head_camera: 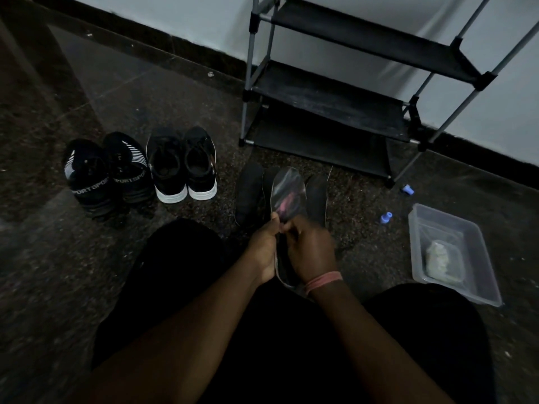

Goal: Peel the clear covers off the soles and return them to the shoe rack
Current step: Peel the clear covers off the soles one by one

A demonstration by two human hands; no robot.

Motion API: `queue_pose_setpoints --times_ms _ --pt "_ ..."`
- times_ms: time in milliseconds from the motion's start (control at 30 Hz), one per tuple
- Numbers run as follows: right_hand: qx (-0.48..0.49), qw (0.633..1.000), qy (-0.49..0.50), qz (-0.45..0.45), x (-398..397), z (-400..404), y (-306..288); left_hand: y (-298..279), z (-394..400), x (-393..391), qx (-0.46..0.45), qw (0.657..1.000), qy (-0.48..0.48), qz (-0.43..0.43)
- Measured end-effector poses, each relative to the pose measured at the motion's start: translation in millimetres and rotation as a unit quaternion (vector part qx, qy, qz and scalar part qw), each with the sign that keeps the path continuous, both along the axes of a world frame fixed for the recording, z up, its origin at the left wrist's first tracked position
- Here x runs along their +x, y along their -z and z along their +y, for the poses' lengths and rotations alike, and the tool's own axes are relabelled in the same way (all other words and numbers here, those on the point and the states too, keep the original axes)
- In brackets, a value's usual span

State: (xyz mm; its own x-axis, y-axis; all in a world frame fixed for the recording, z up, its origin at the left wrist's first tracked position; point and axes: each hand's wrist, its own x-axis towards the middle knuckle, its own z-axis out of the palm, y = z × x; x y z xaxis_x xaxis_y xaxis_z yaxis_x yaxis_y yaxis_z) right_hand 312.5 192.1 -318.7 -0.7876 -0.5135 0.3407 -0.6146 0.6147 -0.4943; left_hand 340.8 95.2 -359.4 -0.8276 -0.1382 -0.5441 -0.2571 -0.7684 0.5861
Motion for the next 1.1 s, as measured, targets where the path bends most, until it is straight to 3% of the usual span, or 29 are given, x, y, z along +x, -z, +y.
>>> queue_pose_setpoints --times_ms 133,300,400,600,767,933,1033,1100 --pt "-0.052 0.998 0.016 -0.028 -16 6 0 4 4 1 -0.003 1.000 0.025 0.004" --pt "0.019 0.990 -0.088 -0.111 8 10 -3 8 -8 1 0.015 0.998 -0.022 -0.050" --pt "-0.010 0.987 -0.073 -0.144 13 14 -1 7 -11 -3 0.042 0.996 -0.057 -0.047" --pt "-0.070 0.994 0.048 -0.069 -12 11 -10 2 -1 1 0.055 0.998 -0.031 0.014" --pt "-0.021 0.992 -0.070 -0.106 19 6 -6 5 -8 -1 0.023 0.998 -0.057 0.006" --pt "-0.049 0.996 0.033 -0.062 -2 5 -3 5 -3 -6 0.035 0.998 -0.058 0.017" --pt "-0.011 0.999 0.038 -0.023 1 -5 2 6 -3 -4 0.042 0.996 -0.071 0.023" --pt "-0.026 0.998 0.005 -0.049 10 -9 3 6 -7 -2 0.027 0.996 -0.087 0.012"
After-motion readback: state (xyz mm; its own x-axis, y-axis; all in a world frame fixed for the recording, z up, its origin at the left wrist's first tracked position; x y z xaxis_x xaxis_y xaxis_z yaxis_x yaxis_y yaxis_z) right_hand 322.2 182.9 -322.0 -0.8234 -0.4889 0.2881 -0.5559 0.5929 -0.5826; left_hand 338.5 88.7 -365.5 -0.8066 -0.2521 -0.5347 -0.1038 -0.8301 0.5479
